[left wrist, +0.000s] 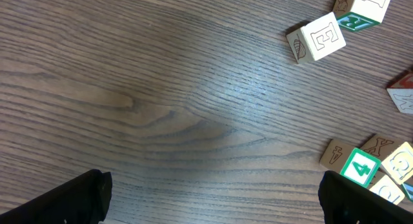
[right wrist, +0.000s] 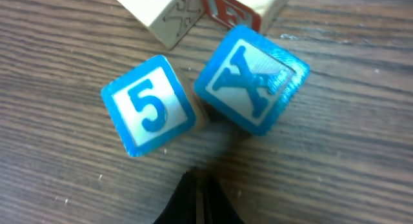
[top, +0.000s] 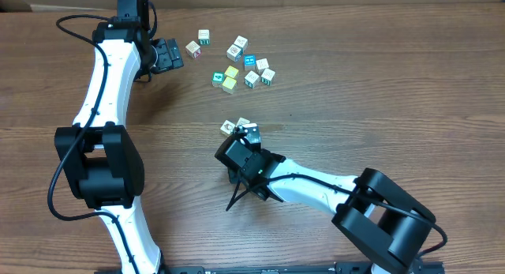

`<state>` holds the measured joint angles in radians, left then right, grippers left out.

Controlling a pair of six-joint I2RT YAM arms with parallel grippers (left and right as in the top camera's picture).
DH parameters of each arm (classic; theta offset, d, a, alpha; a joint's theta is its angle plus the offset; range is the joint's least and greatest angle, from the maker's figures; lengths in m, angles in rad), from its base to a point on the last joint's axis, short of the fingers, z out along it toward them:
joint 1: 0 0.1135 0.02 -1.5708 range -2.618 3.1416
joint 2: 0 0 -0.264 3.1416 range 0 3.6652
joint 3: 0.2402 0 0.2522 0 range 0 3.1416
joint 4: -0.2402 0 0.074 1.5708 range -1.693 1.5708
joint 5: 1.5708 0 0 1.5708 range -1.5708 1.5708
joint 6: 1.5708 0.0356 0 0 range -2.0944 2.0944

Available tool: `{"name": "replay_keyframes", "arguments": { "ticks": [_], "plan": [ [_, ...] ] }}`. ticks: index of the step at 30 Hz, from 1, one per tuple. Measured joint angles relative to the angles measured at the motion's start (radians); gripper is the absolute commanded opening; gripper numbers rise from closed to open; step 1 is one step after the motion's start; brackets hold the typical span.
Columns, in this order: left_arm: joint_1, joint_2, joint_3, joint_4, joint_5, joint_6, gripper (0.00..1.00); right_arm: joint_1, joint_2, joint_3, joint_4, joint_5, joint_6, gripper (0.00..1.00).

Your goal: Form a circle

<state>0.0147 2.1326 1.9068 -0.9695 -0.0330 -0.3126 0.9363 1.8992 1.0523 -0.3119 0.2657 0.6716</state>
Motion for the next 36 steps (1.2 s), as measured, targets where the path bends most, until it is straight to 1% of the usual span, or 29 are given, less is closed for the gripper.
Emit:
{"name": "replay_keyframes", "arguments": {
  "ticks": [36],
  "plan": [
    [0.000,0.000,0.000,0.000,0.000,0.000,1.00,0.000,0.014,0.000,0.075,0.057,-0.042,0.04]
  ]
}}
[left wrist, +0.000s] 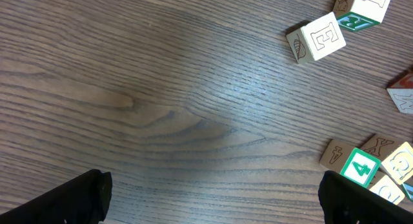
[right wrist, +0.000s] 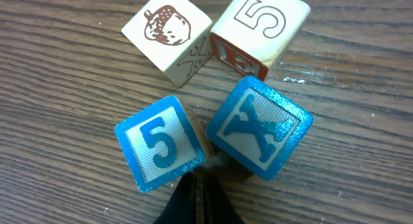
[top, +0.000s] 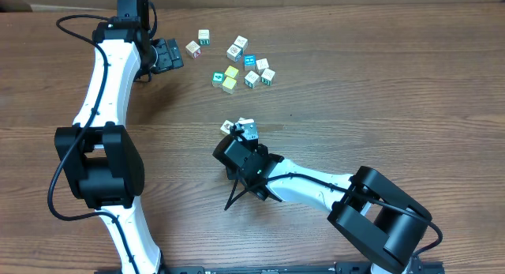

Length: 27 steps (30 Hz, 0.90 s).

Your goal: Form a circle

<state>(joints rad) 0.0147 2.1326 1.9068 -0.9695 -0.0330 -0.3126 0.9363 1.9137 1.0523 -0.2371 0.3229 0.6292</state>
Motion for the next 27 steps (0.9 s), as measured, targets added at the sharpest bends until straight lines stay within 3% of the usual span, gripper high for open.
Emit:
{"name": "replay_keyframes", "arguments": {
  "ticks": [27],
  "plan": [
    [0.000,0.000,0.000,0.000,0.000,0.000,1.00,-0.007,0.001,0.000,0.042,0.018,-0.080,0.04]
  ]
}}
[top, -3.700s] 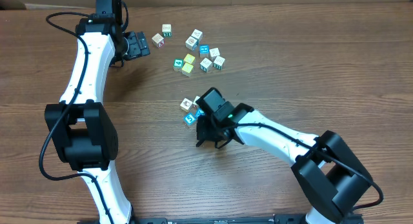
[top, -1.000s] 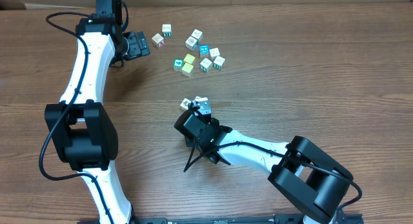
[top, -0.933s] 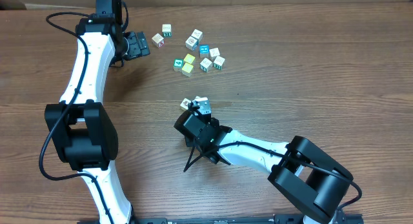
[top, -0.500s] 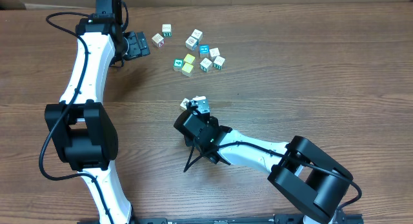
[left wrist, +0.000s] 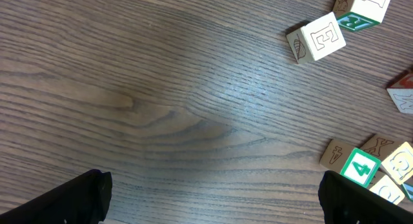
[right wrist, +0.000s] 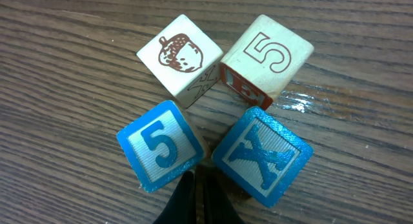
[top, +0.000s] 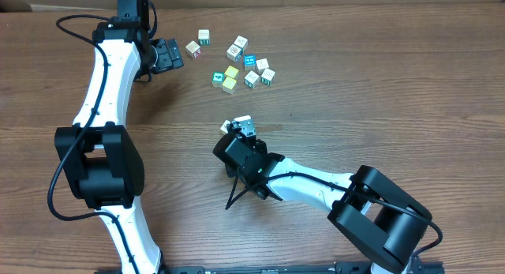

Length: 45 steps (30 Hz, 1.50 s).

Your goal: Form a circle

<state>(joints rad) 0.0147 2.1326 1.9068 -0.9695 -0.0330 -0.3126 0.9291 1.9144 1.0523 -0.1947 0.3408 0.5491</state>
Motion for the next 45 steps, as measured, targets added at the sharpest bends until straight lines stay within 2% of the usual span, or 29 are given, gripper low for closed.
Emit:
{"name": "replay_keyframes", "arguments": {
  "ticks": [8,12,22,31,38,45],
  "plan": [
    [0.000,0.000,0.000,0.000,0.000,0.000,1.00,0.000,0.000,0.000,-0.006,0.000,0.000,0.04],
    [0.000,0.000,0.000,0.000,0.000,0.000,1.00,0.000,-0.017,0.000,-0.064,0.000,-0.003,0.04],
    [0.000,0.000,0.000,0.000,0.000,0.000,1.00,-0.041,-0.253,0.005,-0.201,0.002,0.063,0.04],
    [0.000,0.000,0.000,0.000,0.000,0.000,1.00,-0.159,-0.204,-0.004,-0.227,-0.133,0.138,0.04],
    [0.000,0.000,0.000,0.000,0.000,0.000,1.00,-0.170,-0.095,-0.010,-0.224,-0.233,0.169,0.04],
    [0.000,0.000,0.000,0.000,0.000,0.000,1.00,-0.170,-0.090,-0.011,-0.218,-0.256,0.177,0.04]
  ]
}}
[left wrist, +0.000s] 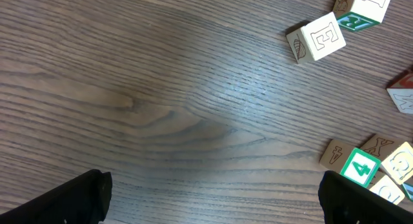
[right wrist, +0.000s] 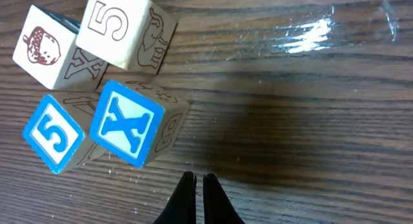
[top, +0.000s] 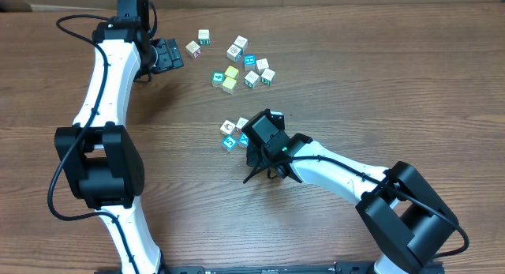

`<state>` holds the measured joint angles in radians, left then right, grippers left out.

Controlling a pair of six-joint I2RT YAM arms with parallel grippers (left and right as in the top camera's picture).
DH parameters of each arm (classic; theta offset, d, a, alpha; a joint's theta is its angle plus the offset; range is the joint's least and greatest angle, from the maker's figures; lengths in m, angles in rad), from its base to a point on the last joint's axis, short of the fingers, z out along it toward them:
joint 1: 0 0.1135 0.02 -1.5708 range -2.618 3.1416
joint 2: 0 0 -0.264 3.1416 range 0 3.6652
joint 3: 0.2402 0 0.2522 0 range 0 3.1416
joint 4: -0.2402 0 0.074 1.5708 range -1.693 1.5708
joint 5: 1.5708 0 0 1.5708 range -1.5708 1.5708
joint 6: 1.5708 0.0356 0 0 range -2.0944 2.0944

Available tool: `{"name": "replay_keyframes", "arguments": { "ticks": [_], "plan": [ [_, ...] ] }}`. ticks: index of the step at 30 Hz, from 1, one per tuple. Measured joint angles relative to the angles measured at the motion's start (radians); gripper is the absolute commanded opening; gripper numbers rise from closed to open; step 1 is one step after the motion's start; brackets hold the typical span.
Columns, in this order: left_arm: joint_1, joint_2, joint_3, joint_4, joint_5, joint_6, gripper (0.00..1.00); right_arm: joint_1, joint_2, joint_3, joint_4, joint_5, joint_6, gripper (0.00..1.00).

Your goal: Form a circle

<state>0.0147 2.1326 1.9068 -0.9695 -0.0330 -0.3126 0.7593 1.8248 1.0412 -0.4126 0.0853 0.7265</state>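
Four blocks sit bunched mid-table: an acorn block point(right wrist: 45, 46), an outlined-5 block point(right wrist: 122, 27), a blue 5 block point(right wrist: 55, 133) and a blue X block point(right wrist: 132, 124) touching it. My right gripper point(right wrist: 197, 182) is shut and holds nothing, its tips on the wood just right of the X block. In the overhead view this bunch point(top: 235, 133) lies left of the right wrist. The left gripper point(left wrist: 216, 198) is open over bare wood, its fingers point(left wrist: 71, 198) wide apart. To its right lie an E block point(left wrist: 319, 37) and a green 4 block point(left wrist: 361, 167).
A loose scatter of several more blocks point(top: 237, 65) lies at the far middle of the wooden table point(top: 394, 84), right of the left gripper. A shiny smear point(right wrist: 310, 33) marks the wood beyond the right gripper.
My right gripper, still shut, has moved from the near side of the four-block bunch to its right side. The blue X block now touches the blue 5 block. The left arm is unchanged.
My shut right gripper first sat close against the blue 5 and X blocks, the other two just beyond. At the following two moments it stood farther back, all four blocks in view. Now it is at their right. The left arm never moved.
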Motion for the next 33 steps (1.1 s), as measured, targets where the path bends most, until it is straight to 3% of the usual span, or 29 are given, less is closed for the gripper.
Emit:
{"name": "replay_keyframes", "arguments": {
  "ticks": [33],
  "plan": [
    [0.000,0.000,0.000,0.000,0.000,0.000,1.00,0.000,0.035,0.000,0.069,-0.012,0.003,0.04]
  ]
}}
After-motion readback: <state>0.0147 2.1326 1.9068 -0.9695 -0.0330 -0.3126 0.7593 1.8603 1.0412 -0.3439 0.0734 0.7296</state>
